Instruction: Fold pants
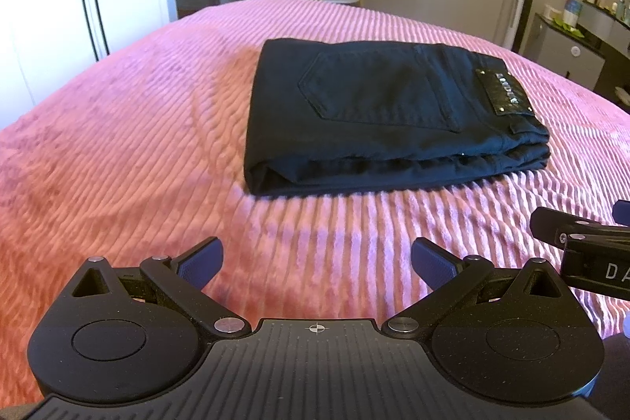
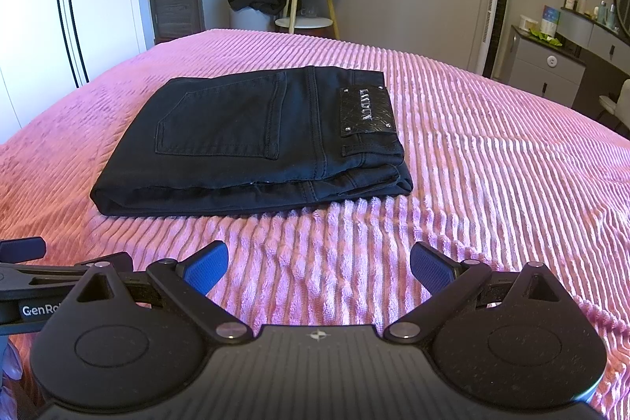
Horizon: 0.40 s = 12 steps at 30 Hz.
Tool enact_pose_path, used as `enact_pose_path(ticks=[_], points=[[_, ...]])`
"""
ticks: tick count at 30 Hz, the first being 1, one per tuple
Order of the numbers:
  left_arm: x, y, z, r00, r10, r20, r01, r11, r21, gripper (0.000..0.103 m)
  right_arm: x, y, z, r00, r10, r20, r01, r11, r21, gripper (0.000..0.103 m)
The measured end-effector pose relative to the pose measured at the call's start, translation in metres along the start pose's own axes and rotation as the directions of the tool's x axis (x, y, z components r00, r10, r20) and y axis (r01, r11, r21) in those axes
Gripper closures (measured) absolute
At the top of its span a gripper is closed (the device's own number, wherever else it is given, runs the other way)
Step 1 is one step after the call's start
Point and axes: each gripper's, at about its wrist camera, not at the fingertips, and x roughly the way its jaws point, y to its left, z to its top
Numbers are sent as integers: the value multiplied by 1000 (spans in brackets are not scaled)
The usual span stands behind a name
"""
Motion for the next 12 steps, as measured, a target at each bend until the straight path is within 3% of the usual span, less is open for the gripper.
enact_pose_path(ticks=[12], points=[[-2,-3,0,1000,1,13,-1,1000,23,0,-1,1,1,1000,-1,1,1,1000,7,4]])
